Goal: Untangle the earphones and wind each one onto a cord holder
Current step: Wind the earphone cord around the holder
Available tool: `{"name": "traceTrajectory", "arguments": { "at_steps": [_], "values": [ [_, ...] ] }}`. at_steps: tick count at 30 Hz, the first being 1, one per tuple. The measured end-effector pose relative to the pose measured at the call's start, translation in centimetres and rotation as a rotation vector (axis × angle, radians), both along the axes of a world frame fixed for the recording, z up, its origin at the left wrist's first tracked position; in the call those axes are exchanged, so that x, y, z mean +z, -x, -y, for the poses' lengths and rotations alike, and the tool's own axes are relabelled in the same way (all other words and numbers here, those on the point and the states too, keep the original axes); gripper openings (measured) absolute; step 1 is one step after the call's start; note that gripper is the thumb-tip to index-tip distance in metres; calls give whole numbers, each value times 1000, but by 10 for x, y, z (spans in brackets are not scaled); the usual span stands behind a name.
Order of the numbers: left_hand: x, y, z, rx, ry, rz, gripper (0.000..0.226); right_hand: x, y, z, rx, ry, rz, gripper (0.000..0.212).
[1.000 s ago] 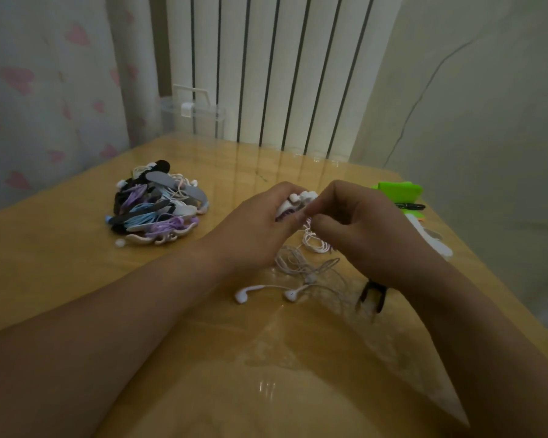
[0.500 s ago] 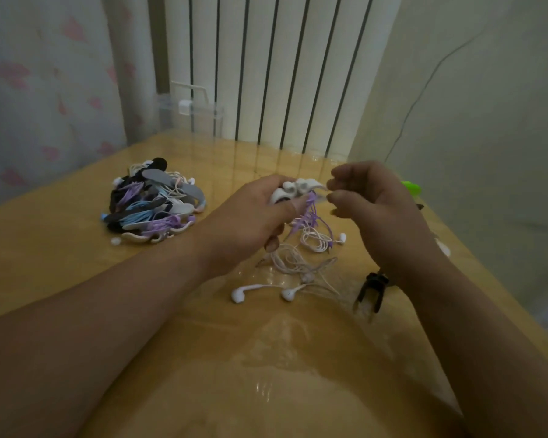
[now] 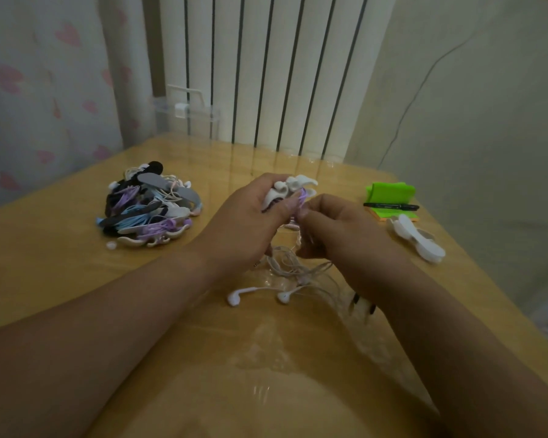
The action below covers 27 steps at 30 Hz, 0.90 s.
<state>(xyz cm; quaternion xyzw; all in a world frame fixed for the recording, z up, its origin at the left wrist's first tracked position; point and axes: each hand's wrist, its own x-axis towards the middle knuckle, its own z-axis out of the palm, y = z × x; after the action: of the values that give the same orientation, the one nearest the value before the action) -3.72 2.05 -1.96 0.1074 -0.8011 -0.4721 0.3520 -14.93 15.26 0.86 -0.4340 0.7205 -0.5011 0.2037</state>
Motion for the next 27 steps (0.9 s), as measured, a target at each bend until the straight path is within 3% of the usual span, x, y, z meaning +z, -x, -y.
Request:
{"name": "traceTrajectory", "arguments": {
  "at_steps": [2, 4, 10, 18, 24, 27],
  "values": [
    [-4, 2, 2, 67, 64, 20, 38, 6, -2, -3, -3, -123, -255, 18],
    [-5, 2, 2, 79, 98, 51, 39, 12, -2, -8, 3, -179, -390, 17],
    [-2, -1, 4, 58, 224, 205, 22, 5, 4, -9, -91, -148, -736, 6],
    [6, -5, 2, -37, 229, 245, 7, 3, 12, -9, -13, 140, -623, 10],
    [14, -13, -2, -138, 204, 246, 13, 8, 20, -12, 6, 268, -606, 8],
    [15, -14, -5, -135, 221, 213, 13, 6, 23, -12, 44, 303, -505, 7]
  ]
}}
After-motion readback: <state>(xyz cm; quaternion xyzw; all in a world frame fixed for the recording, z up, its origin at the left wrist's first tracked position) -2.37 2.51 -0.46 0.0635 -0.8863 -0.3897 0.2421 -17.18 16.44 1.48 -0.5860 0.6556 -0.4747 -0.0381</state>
